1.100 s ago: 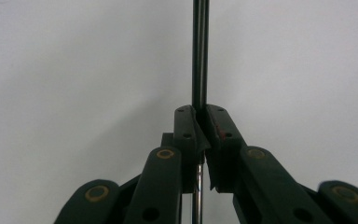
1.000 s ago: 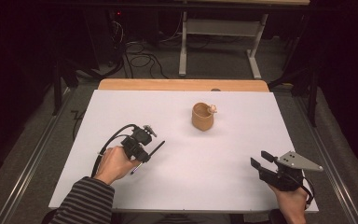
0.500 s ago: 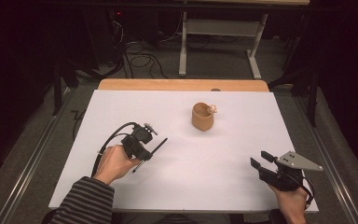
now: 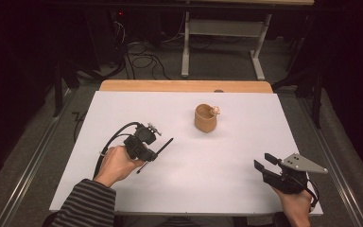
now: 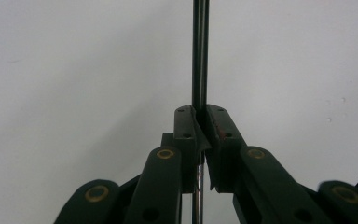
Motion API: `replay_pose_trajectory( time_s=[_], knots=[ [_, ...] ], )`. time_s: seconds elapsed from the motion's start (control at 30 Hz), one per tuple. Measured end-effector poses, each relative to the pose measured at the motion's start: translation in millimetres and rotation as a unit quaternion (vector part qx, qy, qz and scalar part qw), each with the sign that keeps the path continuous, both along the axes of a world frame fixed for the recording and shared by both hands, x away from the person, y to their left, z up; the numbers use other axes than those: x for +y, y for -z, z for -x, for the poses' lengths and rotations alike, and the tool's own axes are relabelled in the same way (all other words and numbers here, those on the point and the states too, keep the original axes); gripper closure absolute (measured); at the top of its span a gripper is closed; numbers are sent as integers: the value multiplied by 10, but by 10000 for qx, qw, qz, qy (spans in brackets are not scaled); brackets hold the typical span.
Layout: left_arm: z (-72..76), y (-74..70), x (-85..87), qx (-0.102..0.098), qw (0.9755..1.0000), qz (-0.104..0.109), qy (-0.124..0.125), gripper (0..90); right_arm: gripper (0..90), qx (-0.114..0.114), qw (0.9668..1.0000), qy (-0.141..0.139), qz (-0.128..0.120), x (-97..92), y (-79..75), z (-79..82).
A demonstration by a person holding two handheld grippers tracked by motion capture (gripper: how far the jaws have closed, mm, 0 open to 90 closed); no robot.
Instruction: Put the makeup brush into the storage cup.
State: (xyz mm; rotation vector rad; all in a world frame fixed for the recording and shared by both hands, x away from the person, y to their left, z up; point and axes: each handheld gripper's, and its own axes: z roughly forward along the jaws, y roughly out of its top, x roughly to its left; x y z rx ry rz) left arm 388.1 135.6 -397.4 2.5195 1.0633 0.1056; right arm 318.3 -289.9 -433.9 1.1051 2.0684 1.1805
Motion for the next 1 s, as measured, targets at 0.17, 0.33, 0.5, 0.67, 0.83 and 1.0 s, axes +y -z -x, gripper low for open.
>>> replay_pose_trajectory(
  time_s=[0.17,0.33,0.5,0.67,0.83,1.0],
  knots=[
    [-1,-35,-8,-51,10000,70,46,834,524,-23,9999,-85,59,18,-1,6],
    [-7,-68,-8,-105,9998,134,47,834,524,-33,9998,-155,132,39,3,8],
    [-3,-91,-25,-153,9997,168,89,834,524,-28,9997,-178,169,55,5,10],
    [1,-112,-44,-198,9995,204,119,834,523,-23,9997,-177,171,55,6,9],
    [1,-130,-65,-239,9993,219,190,834,523,7,9995,-230,208,77,8,-5],
    [0,-141,-90,-258,9991,248,245,834,523,14,9992,-297,275,109,11,-18]
  ],
)
